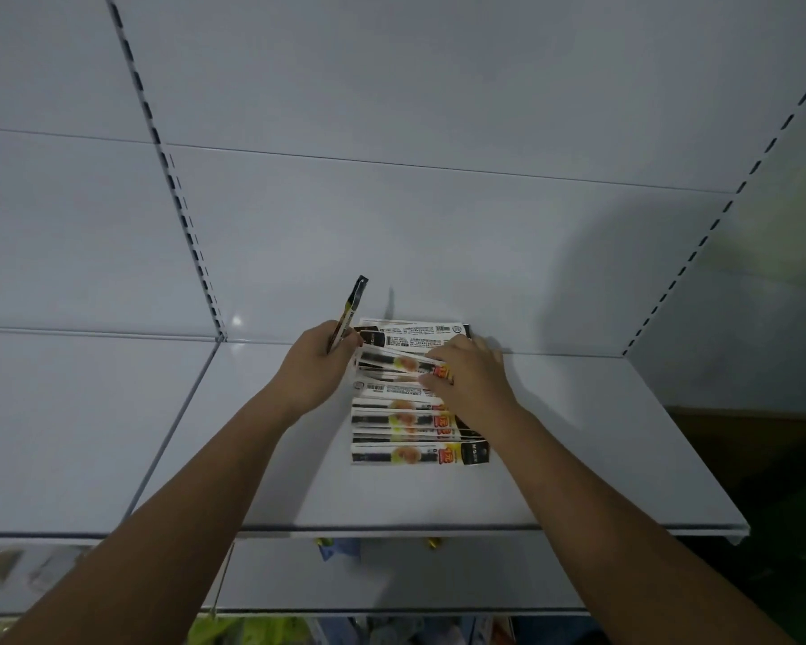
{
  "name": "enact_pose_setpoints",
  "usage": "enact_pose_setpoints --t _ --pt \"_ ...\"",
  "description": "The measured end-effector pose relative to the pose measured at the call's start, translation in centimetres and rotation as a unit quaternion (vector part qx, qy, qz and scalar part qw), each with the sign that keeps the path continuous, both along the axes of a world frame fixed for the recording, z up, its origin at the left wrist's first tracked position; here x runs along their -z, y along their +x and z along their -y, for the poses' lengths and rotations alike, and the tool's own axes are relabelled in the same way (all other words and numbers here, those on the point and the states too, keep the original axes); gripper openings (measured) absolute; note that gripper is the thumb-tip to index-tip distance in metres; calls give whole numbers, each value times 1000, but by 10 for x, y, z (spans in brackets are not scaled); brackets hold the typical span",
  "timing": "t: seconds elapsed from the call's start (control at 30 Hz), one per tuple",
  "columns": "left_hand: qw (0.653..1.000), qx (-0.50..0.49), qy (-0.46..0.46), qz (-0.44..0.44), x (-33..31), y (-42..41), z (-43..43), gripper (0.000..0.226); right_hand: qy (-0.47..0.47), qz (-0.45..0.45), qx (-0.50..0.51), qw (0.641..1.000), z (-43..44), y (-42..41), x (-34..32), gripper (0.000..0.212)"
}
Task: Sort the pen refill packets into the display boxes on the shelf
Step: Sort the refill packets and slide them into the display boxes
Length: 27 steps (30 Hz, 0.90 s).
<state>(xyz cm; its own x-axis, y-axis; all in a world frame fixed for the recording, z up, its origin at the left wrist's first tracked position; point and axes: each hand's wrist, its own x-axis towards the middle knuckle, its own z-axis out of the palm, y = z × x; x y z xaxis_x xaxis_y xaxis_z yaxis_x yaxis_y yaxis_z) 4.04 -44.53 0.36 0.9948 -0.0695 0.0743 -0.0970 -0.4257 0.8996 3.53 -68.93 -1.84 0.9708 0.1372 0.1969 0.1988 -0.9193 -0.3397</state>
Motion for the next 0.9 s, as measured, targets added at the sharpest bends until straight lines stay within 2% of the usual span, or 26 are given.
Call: enact_pose_setpoints --t 0.17,0.27,0.4,0.47,0.57,0.67,0.77,0.9 --pt "1000 -5 -16 -7 -4 -6 -2 27 -20 3 -39 999 -1 6 -6 21" --pt "1000 -4 -21 -8 -8 -7 -4 27 -19 4 -67 998 0 5 -12 20" --pt "998 -26 14 58 -15 -7 -8 23 13 49 -148 988 -1 -1 -26 20" --pt "999 -10 2 35 -17 -6 -9 28 26 70 -191 979 -8 -5 -33 20" --pt "996 83 -2 -35 -23 -16 -2 50 40 113 -226 967 -25 -11 -40 19" --pt "984 156 -32 -76 -32 -31 3 52 71 139 -199 967 -35 -14 -40 27" --pt "975 183 -84 -88 -26 -35 -1 44 160 98 -107 976 -35 -19 -36 53" --pt "977 150 -121 -94 -15 -35 -10 43 189 41 -27 981 -18 -23 -23 65"
